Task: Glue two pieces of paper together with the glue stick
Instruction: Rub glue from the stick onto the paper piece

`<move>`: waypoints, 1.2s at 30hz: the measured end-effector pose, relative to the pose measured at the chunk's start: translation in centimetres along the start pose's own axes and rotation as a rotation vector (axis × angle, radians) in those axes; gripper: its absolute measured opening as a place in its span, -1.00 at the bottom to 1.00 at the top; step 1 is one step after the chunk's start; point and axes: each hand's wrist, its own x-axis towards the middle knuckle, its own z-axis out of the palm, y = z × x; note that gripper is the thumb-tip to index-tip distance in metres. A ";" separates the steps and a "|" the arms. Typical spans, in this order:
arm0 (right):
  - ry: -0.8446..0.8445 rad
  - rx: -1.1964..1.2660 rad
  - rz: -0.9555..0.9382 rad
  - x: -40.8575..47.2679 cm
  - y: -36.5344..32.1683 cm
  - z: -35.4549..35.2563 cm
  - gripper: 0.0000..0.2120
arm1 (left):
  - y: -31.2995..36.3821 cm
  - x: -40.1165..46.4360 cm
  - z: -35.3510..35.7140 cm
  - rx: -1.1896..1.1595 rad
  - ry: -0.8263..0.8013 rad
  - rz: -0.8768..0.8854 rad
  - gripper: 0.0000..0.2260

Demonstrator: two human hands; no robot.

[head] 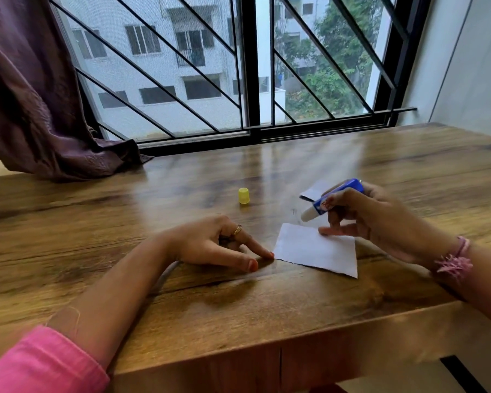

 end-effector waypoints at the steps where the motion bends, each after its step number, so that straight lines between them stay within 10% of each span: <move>1: -0.009 0.031 0.016 -0.4 0.1 0.0 -0.90 | 0.0 0.0 0.0 0.000 0.004 0.006 -0.72; 18: 0.154 0.333 0.071 -2.2 1.0 4.1 -0.78 | 0.4 1.4 2.2 0.375 0.356 0.057 -0.80; 23: 0.218 0.446 0.081 -1.7 0.6 3.0 -0.79 | 0.5 2.0 2.7 0.383 0.459 -0.005 -0.53; 36: 0.074 -0.138 -0.029 1.3 0.7 -0.9 -0.88 | 1.0 2.0 2.0 0.318 0.330 -0.130 -0.72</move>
